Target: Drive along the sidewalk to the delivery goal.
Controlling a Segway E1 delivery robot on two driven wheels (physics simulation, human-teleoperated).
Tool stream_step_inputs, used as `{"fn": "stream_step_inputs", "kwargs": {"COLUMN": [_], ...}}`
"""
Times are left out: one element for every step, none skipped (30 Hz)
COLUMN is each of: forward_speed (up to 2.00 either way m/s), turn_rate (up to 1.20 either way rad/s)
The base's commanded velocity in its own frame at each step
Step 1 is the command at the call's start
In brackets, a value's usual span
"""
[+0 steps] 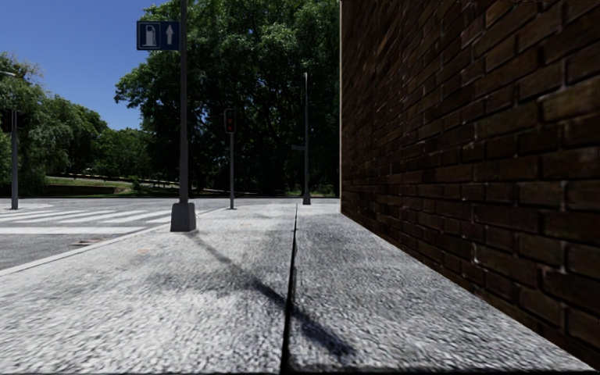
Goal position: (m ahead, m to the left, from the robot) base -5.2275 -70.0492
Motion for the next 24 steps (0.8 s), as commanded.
{"fn": "stream_step_inputs", "kwargs": {"forward_speed": [1.95, 1.95, 1.95, 1.95, 1.95, 1.95, 1.95, 1.95, 1.95, 1.95, 1.95, 1.95, 1.95, 1.95, 1.95, 1.95, 1.95, 1.95, 1.95, 1.95, 1.95, 1.95, 1.95, 1.95], "turn_rate": [0.00, 0.00, 0.00, 0.00, 0.00, 0.00, 0.00, 0.00, 0.00, 0.00, 0.00, 0.00, 0.00, 0.00, 0.00, 0.00, 0.00, 0.00, 0.00, 0.00, 0.00, 0.00, 0.00, 0.00]}}
